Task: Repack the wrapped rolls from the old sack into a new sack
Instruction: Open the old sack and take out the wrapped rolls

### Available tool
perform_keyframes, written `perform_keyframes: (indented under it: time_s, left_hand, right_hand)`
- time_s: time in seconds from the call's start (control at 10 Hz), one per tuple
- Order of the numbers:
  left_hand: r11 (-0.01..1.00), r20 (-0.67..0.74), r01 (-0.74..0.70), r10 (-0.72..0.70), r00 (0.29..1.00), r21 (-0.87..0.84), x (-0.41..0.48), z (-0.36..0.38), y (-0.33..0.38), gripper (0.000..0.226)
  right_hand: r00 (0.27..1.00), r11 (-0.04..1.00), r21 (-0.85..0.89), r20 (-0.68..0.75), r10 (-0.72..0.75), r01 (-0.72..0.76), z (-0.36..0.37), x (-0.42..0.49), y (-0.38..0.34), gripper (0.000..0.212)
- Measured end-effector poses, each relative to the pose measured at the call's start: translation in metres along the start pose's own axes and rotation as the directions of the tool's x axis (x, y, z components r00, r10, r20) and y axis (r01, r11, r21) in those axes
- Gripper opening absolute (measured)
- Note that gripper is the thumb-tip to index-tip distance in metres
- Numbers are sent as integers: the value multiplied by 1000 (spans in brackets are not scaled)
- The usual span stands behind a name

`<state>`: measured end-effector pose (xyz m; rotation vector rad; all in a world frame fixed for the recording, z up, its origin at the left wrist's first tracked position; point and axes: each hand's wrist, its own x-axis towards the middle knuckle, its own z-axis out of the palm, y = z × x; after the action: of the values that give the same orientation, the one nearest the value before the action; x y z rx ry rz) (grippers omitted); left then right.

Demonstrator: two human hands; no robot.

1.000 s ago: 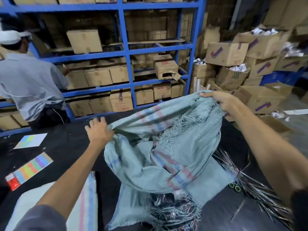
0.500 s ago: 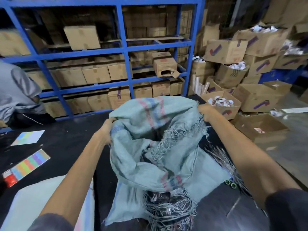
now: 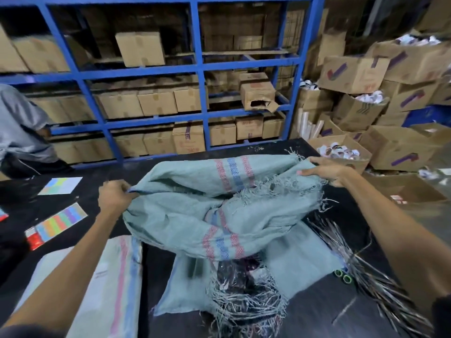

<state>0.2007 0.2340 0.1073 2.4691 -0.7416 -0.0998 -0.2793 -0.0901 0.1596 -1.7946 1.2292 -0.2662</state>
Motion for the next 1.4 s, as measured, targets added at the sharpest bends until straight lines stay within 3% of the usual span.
perform_keyframes:
  time_s: [0.1, 0.2, 0.3, 0.4, 0.5, 0.6, 0.7, 0.8, 0.9, 1.0, 1.1, 1.2, 1.3, 1.4]
  left_hand:
    - [984, 36, 153, -150, 988, -91, -22, 6, 18, 22]
    - [674, 399, 479, -287, 871, -562, -48, 14, 46, 14]
    - [225, 692, 727, -222, 687, -649, -69, 27, 68, 27]
    - [169, 691, 748, -295, 659, -641, -70, 37, 64, 26]
    - [130, 608, 686, -366, 704, -716, -73, 27, 23, 16]
    - [-57, 630, 642, -273, 727, -765, -66, 8, -25, 56]
    - [351, 678, 700, -206, 705, -621, -69, 6, -31, 73]
    - [898, 307, 322, -229, 924, -299, -76, 23, -19, 82]
    - [981, 157, 161, -142, 977, -111, -76, 28, -13, 65]
    - [984, -3, 102, -103, 995, 147, -78, 27, 2, 40]
    - [967, -17, 160, -160, 987, 197, -79, 37, 23, 25]
    - [875, 268, 423, -360, 894, -236, -79, 45, 50, 19]
    - [498, 462, 630, -430, 776, -595, -85, 54, 76, 25]
    - [236, 639, 730, -362, 678, -641, -61, 72, 35, 27]
  right_hand:
    - [980, 957, -281, -157, -126, 78, 13, 9, -2, 100]
    - [940, 917, -388, -337, -50, -90, 33, 18, -1, 23]
    - [955, 986, -32, -254, 152, -165, 63, 13, -8, 10]
    - [947, 753, 574, 182, 264, -320, 74, 0, -2, 22]
    - [968, 581, 778, 139, 211, -238, 48, -23, 23, 24]
    - [979, 394, 899, 145, 143, -191, 14, -33, 61, 28]
    - [944, 664, 683, 312, 112, -304, -4, -27, 72, 29]
    - [981, 989, 53, 144, 129, -137, -10, -7, 76, 46]
    - [996, 977, -207, -77, 40, -55, -11, 10, 74, 30]
    - [958, 942, -335, -278, -71, -27, 0, 19, 73, 20]
    - [883, 935, -305, -469, 17, -180, 26, 13, 52, 21]
    - [883, 966, -130, -446, 144, -223, 55, 14, 35, 30]
    - [934, 962, 101, -231, 272, -254, 79, 18, 25, 37]
    - [932, 860, 415, -70, 355, -296, 72, 44, 48, 23]
